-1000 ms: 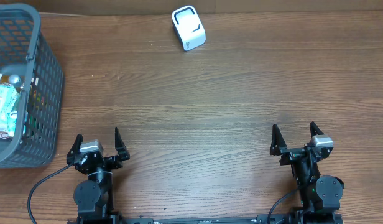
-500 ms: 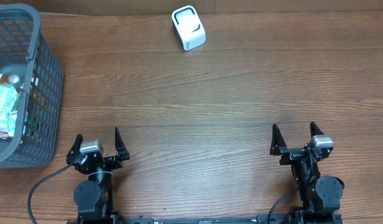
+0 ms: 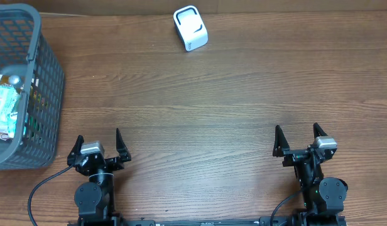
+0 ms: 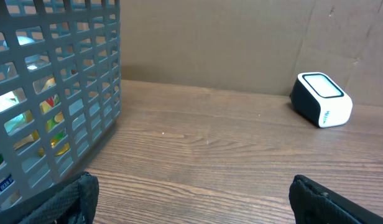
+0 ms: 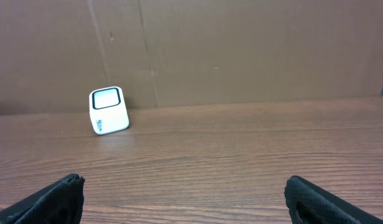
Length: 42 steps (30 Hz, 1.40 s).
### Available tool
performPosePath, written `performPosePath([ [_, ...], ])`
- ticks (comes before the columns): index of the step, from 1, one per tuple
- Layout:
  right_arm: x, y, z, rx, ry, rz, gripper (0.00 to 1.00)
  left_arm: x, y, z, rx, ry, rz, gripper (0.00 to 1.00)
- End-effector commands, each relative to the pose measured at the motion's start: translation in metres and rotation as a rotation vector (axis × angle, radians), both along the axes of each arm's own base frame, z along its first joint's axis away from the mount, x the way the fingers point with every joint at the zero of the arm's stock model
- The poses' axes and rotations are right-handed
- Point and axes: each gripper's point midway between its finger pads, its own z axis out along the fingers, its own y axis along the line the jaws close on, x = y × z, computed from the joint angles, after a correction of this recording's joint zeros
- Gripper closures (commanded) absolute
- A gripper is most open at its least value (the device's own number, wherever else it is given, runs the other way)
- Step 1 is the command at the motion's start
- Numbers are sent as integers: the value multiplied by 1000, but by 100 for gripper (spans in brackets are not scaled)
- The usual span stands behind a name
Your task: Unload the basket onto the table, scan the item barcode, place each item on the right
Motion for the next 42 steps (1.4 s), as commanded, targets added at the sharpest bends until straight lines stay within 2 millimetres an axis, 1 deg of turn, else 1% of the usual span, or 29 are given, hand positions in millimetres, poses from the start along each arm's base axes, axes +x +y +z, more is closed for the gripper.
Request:
performPosePath([
  [1,0,-2,-3,-8,-1,-6,0,0,-1,0,23,-2,-6,0],
  [4,0,-1,-3,-8,-1,-6,0,0,-1,4,23,-18,-3,0],
  [7,0,-1,-3,-8,-1,-6,0,0,-1,16,25,-65,-6,0],
  [8,0,-1,-3,-8,-1,-6,0,0,-2,23,27,-94,-7,1],
  [9,0,-2,-3,-8,-1,-6,0,1,-5,34,30,-138,-29,0],
  [12,0,-2,-3,-8,-1,-6,0,-1,-18,56,39,-228,-103,0],
  [14,0,-2,-3,-8,-1,-6,0,-4,-31,76,53,-311,-173,0],
  [15,0,-2,-3,-8,-1,-6,0,-8,-37,90,65,-363,-209,1],
  [16,0,-2,-3,-8,-1,-6,0,-11,-40,98,71,-392,-225,0],
  [18,0,-2,-3,-8,-1,-6,0,-20,-47,123,87,-476,-259,0],
  [20,0,-2,-3,-8,-1,-6,0,-28,-51,142,100,-524,-281,0],
  [22,0,-1,-3,-8,-1,-6,0,-44,-59,175,123,-585,-323,0],
  [24,0,-2,-3,-8,-1,-6,0,-54,-63,195,134,-615,-340,0],
  [25,0,-2,-3,-7,-1,-6,0,-64,-64,212,138,-630,-345,0],
  [26,0,-2,-3,-8,-1,-6,0,-68,-65,220,138,-629,-345,0],
  [28,0,-2,-3,-8,-1,-6,0,-75,-65,229,134,-609,-345,0],
  [31,0,-2,-3,-8,-1,-6,0,-90,-66,248,130,-595,-346,1],
  [36,0,-1,-3,-8,-1,-6,0,-115,-67,275,135,-617,-345,0],
  [42,0,-1,-3,-8,-1,-6,0,-142,-68,300,146,-660,-343,0],
])
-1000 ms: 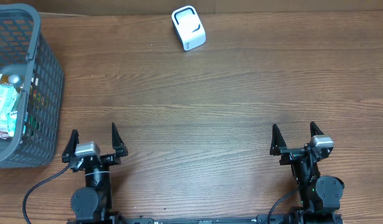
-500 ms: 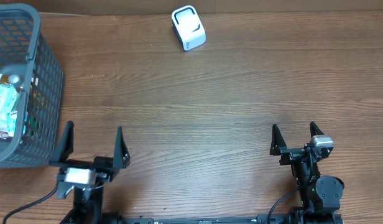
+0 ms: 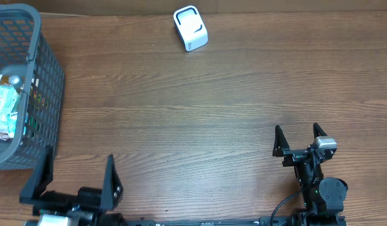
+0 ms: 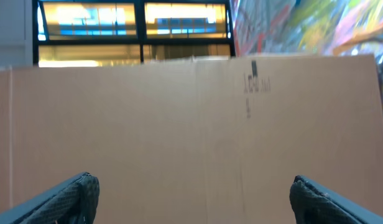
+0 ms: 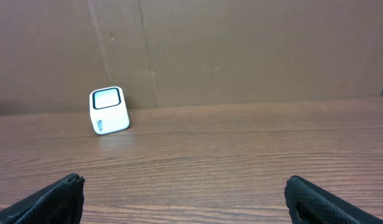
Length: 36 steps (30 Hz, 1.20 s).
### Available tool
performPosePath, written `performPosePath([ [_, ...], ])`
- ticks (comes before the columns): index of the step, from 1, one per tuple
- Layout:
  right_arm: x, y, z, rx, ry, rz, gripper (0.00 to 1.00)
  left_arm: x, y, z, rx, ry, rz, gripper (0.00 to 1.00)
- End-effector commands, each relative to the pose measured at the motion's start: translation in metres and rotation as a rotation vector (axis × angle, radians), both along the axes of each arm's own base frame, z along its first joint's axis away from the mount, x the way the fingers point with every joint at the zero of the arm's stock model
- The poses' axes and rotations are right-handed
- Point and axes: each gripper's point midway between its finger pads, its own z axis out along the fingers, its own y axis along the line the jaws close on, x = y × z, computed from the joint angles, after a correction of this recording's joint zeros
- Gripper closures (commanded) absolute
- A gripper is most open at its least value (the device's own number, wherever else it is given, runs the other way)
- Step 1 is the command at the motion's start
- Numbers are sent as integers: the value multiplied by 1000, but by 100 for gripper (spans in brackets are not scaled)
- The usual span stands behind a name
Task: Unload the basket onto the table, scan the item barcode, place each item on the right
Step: 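Raise the left gripper and move it over the grey basket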
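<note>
A white barcode scanner (image 3: 190, 28) with a dark window stands at the far edge of the wooden table; the right wrist view shows the scanner (image 5: 109, 110) well ahead and to the left. Packaged items (image 3: 5, 103) lie in the grey basket (image 3: 48, 75) at the left. My left gripper (image 3: 77, 176) is open and empty, raised and tilted up near the front left, beside the basket's front corner. Its wrist view (image 4: 191, 186) holds only a cardboard wall. My right gripper (image 3: 297, 137) rests open and empty at the front right, seen low over the table (image 5: 182, 186).
A brown cardboard wall (image 4: 191, 124) backs the table, with lit windows (image 4: 129, 18) above it. Bare wood (image 3: 200, 113) stretches between the grippers and the scanner.
My left gripper has risen and pitched upward, shifting left toward the front edge. Its camera looked at the basket, table and scanner, and now faces the cardboard wall. The right arm has not moved.
</note>
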Motion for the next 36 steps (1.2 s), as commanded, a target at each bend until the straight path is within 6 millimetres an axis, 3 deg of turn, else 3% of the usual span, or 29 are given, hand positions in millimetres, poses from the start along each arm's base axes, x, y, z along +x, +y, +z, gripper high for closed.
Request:
performPosePath([
  [1,0,-2,-3,-8,-1,-6,0,-25,-4,22,24,-60,-7,0],
  [10,0,-2,-3,-8,-1,-6,0,-47,-6,54,30,-127,-10,0],
  [16,0,-2,-3,-8,-1,-6,0,-76,-16,87,100,-317,-26,0],
  [25,0,-2,-2,-8,-2,-6,0,-87,-14,101,107,-388,0,0],
  [28,0,-2,-3,-8,-1,-6,0,-75,-13,105,66,-309,-34,0],
  [31,0,-2,-3,-8,-1,-6,0,-43,-12,107,48,-142,-46,1],
  [35,0,-1,-3,-8,-1,-6,0,13,-9,106,24,151,-47,0],
  [36,0,-2,-3,-8,-1,-6,0,38,-3,100,3,295,-24,0],
])
